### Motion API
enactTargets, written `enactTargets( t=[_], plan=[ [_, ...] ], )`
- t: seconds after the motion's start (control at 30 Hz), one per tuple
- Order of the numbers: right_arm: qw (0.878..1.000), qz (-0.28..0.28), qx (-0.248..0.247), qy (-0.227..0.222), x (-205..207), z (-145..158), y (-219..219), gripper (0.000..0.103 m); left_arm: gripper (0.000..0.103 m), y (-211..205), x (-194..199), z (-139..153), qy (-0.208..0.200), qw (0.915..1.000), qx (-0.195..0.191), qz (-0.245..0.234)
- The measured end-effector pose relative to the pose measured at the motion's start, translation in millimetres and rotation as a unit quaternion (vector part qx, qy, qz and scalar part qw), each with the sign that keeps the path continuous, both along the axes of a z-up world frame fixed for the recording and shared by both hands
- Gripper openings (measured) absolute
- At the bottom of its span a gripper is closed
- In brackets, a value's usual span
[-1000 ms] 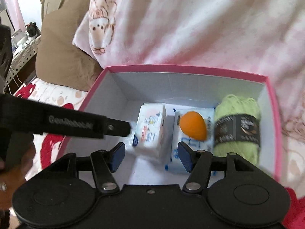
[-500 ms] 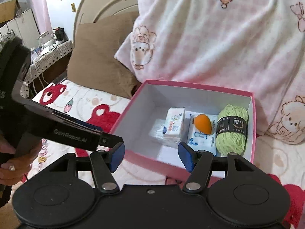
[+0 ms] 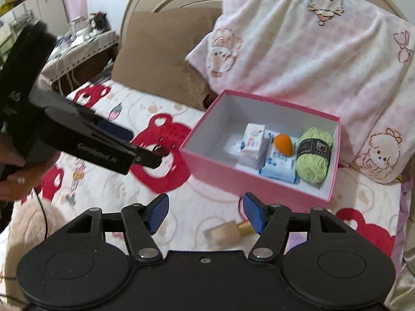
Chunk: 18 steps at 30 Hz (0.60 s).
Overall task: Organize objects
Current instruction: 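Move the left gripper to the beige foundation bottle and close on it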
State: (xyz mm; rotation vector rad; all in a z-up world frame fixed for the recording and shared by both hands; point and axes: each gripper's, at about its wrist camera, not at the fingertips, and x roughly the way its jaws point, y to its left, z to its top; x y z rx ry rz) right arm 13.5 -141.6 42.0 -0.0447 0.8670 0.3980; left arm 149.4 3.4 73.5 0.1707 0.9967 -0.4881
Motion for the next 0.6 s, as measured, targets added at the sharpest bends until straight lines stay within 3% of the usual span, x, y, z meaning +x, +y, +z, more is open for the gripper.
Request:
enactTargets(
  t=[0.3,0.6],
  plan=[
    [0.998,0.047,-0.032,0.011,-44.1,-3.5,24.3,0.078,0.075,3.3,-33.8,-14.0,0.013,0.9997,-0.005,-0.018],
    [0.999,0.035,-0.024,0.030,-48.8,-36.9,25.4,0.080,0.075,-8.0,-28.6,-72.7,0.074,0.9956,-0.046,-0.036]
  ],
)
